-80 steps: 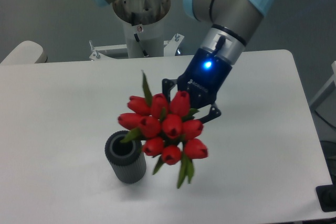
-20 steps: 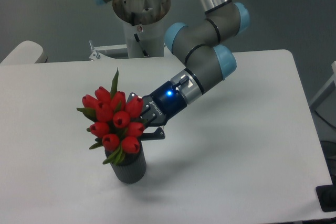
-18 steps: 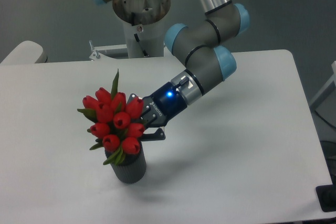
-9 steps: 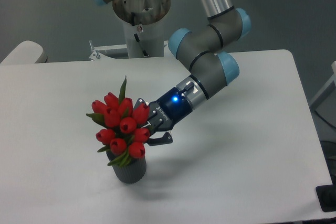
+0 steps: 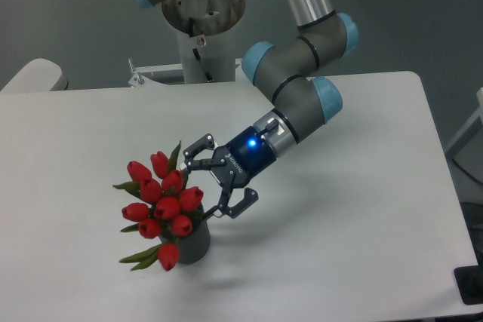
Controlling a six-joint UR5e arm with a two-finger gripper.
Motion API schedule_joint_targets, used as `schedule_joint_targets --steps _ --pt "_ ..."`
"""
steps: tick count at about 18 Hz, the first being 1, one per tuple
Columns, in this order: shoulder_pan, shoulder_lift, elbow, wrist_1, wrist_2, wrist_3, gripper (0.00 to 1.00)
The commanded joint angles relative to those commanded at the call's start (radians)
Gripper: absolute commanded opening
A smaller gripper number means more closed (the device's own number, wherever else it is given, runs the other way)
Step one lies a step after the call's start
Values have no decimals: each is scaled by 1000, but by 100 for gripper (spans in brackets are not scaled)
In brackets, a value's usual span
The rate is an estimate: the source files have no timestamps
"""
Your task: Insert the flowers into the vase
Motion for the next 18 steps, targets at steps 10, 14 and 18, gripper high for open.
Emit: schedule_joint_targets --steps 10,14,18 --pt "116 89 8 5 26 15 100" --pt "147 173 63 5 314 20 100" --pt "140 213 150 -5 579 14 100"
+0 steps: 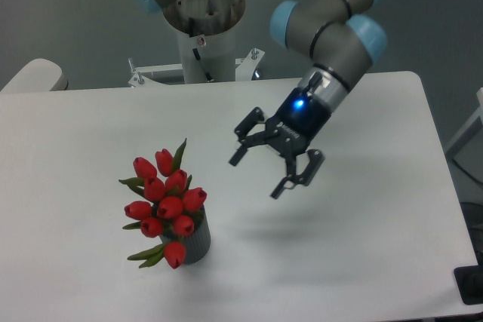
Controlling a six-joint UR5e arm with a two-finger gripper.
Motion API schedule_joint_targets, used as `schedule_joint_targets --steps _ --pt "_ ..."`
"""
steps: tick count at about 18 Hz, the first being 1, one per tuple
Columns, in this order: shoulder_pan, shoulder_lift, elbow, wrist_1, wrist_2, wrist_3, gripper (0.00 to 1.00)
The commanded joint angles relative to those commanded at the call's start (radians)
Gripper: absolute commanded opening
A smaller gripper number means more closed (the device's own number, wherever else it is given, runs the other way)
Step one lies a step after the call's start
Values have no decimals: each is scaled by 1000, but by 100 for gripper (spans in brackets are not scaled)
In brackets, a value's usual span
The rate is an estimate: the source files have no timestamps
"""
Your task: Insert the flowers into the vase
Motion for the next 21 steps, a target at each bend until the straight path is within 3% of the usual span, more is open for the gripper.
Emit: schedule_joint_targets --steps 4,7,10,11,16,21 --pt "-2 -9 126 -29 248 5 100" --pt "-8 -46 251 -142 426 37 100" --pt "-11 -89 374 -291 534 162 100" --pt "-11 -100 402 -317 557 213 100" --pt "-11 -150 515 -400 668 327 100" --pt "-12 -153 517 -411 680 357 100"
